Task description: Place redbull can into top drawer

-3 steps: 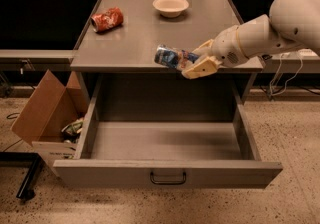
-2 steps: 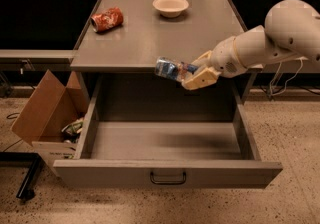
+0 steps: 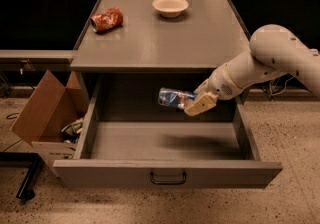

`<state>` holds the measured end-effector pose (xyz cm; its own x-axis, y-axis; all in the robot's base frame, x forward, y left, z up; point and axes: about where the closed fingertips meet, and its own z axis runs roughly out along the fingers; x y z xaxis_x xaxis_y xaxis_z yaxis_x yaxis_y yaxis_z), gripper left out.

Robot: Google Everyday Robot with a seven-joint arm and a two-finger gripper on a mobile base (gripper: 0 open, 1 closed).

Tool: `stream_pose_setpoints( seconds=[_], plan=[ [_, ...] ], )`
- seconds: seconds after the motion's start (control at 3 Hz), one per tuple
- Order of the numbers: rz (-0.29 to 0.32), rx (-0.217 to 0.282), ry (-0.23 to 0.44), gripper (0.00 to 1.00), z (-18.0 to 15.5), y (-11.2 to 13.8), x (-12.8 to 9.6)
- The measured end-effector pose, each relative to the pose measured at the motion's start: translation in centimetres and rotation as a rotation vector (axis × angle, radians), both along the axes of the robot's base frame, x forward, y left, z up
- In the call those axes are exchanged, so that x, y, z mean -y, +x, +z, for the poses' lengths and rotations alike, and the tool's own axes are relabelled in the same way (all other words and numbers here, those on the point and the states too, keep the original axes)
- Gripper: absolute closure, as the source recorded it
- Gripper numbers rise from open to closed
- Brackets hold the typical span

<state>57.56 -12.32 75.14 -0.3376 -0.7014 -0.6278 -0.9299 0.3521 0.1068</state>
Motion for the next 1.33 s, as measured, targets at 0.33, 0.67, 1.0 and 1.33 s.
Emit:
stream_pose_setpoints(
  seconds=[0.33,0.67,1.0,1.33],
  plan=[
    [0.000,0.000,0.000,1.00,0.0,0.0,0.0],
    [-0.004,-0.028,-0.008,1.00,-1.5,0.1,-0.2],
    [0.000,-0.062,-0.009,1.00,-4.1,0.1,-0.7],
    [0.006,-0.094,-0.005,1.00,-6.4,0.1,-1.2]
  ],
)
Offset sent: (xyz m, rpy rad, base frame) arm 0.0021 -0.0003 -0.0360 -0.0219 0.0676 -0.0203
